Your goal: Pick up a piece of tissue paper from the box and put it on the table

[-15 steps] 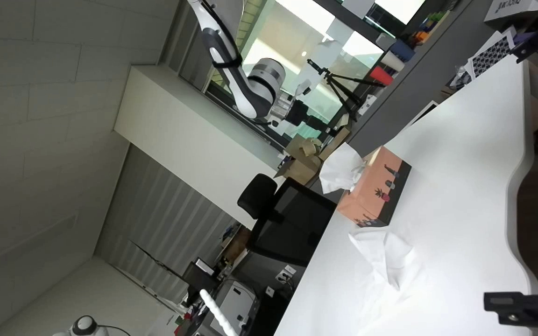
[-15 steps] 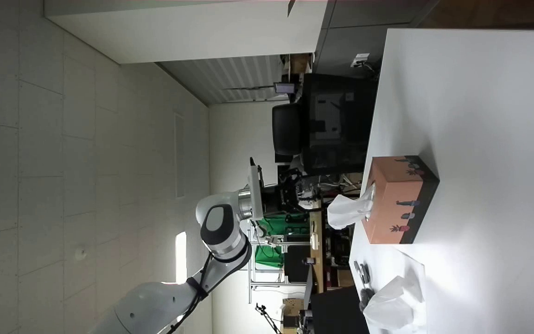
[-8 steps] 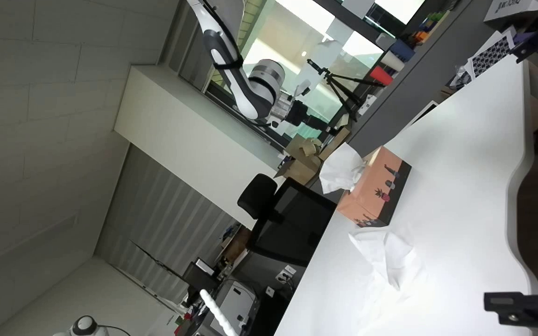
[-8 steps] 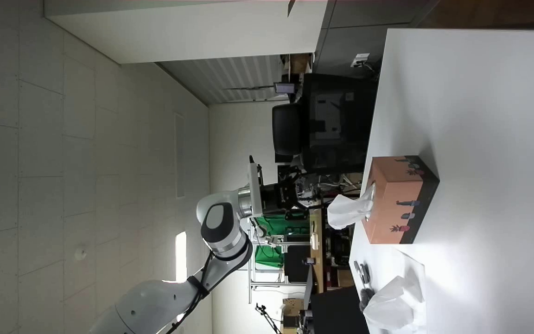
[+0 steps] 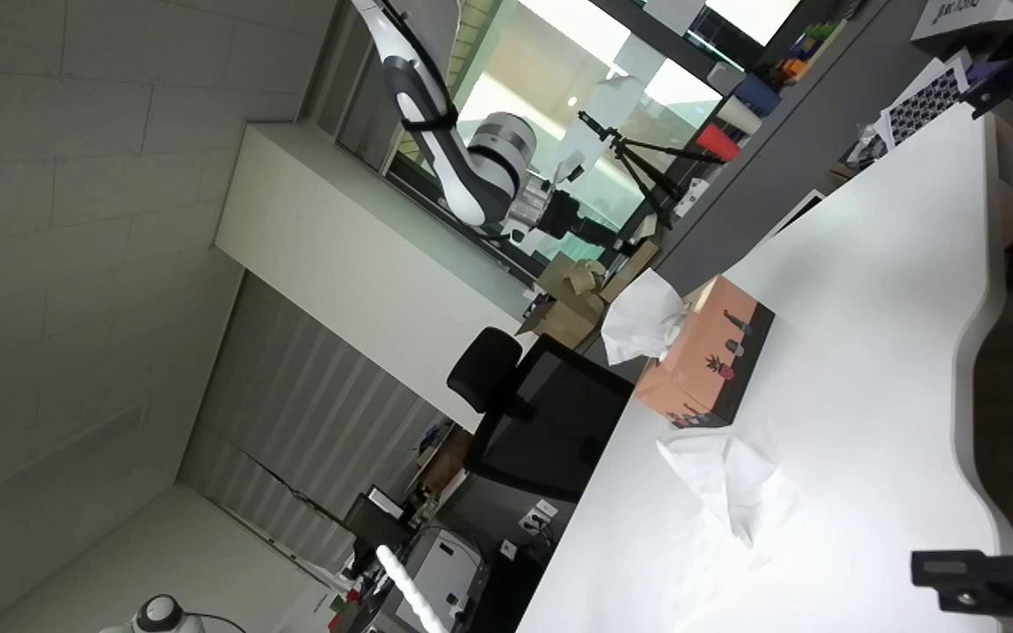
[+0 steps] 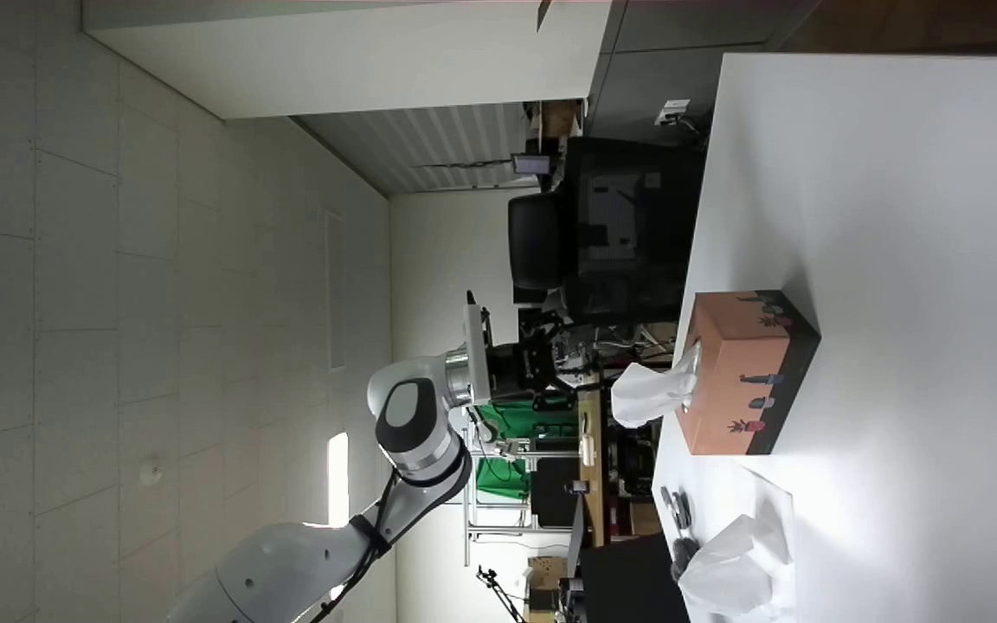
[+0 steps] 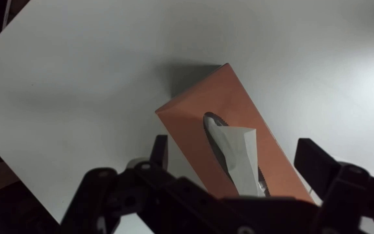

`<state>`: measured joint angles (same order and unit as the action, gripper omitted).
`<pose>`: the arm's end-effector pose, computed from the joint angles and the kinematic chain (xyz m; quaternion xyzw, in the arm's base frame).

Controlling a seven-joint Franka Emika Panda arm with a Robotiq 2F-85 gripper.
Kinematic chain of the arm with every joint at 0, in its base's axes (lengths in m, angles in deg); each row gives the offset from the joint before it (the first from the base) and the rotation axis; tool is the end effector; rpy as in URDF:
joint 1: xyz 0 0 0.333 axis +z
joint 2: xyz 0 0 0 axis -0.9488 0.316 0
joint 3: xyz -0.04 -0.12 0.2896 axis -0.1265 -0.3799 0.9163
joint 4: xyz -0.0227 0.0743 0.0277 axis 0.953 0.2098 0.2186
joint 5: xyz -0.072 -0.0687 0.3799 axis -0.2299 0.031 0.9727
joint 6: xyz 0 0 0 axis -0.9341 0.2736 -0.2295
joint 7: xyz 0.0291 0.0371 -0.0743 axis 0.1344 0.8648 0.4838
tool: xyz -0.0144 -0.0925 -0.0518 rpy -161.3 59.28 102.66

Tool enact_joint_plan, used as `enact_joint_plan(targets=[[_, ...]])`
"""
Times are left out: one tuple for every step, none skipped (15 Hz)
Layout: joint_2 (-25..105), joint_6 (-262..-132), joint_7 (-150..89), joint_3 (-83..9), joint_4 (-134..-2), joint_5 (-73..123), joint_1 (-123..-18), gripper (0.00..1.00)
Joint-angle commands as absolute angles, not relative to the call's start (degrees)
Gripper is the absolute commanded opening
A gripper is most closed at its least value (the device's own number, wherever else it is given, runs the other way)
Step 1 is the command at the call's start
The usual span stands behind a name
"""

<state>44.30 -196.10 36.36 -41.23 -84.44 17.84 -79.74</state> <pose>0.6074 -0.1753 0.3190 0.8888 0.4477 -0.0296 0.0932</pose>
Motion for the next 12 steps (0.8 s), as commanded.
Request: enact_joint_plan(targets=[[44.33,-193.78,43.36,-37.86,-84.27,18.12,-81.89,1.00],[44.16,-193.69,45.78,-37.12,-84.56,18.48,-82.17,1.00],[44.18,-193.38,47.69,-36.61,-84.62,18.50,-82.23,1.00],[44.29,-192.91,49.77,-35.99,-84.56,18.86,-82.37,1.00],[44.48,-192.42,52.03,-35.39,-84.46,19.41,-82.57,1.00],[44.83,-191.96,53.07,-35.13,-84.27,19.53,-82.40,1.00],[45.15,-191.09,54.94,-34.65,-84.03,20.29,-82.47,1.00],[45.56,-190.33,57.07,-34.17,-83.68,21.15,-82.60,1.00],[45.93,-189.43,58.90,-33.85,-83.37,21.78,-82.65,1.00],[46.34,-189.20,60.40,-33.66,-83.18,22.31,-82.63,1.00],[46.73,-189.81,61.74,-33.56,-83.22,22.45,-82.53,1.00],[47.10,-191.52,62.52,-33.65,-83.51,22.01,-82.29,1.00]])
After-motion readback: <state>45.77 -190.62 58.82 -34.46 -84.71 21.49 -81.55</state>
